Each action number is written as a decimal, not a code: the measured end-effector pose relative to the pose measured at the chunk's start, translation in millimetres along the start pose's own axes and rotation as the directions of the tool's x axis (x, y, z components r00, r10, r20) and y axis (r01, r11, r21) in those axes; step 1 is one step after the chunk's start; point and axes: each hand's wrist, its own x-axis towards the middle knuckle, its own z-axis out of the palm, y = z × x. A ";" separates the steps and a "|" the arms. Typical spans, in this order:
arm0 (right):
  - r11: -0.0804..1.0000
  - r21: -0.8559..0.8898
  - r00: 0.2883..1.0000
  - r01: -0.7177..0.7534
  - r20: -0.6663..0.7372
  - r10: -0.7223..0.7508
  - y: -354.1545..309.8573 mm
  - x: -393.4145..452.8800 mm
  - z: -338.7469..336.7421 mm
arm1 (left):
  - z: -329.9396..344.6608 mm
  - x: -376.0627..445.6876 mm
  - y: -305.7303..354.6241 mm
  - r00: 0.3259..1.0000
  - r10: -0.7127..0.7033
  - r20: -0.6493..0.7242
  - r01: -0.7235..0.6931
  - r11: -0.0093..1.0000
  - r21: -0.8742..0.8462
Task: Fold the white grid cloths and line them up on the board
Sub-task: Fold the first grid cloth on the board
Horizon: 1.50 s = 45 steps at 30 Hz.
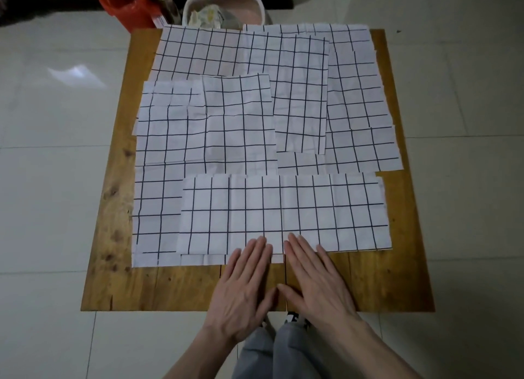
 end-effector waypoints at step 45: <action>0.429 0.389 0.478 -0.815 0.035 0.878 93.8 -6.8 -71.2 | -5.4 -6.4 -5.6 0.998 -0.047 -0.030 0.049 0.996 0.072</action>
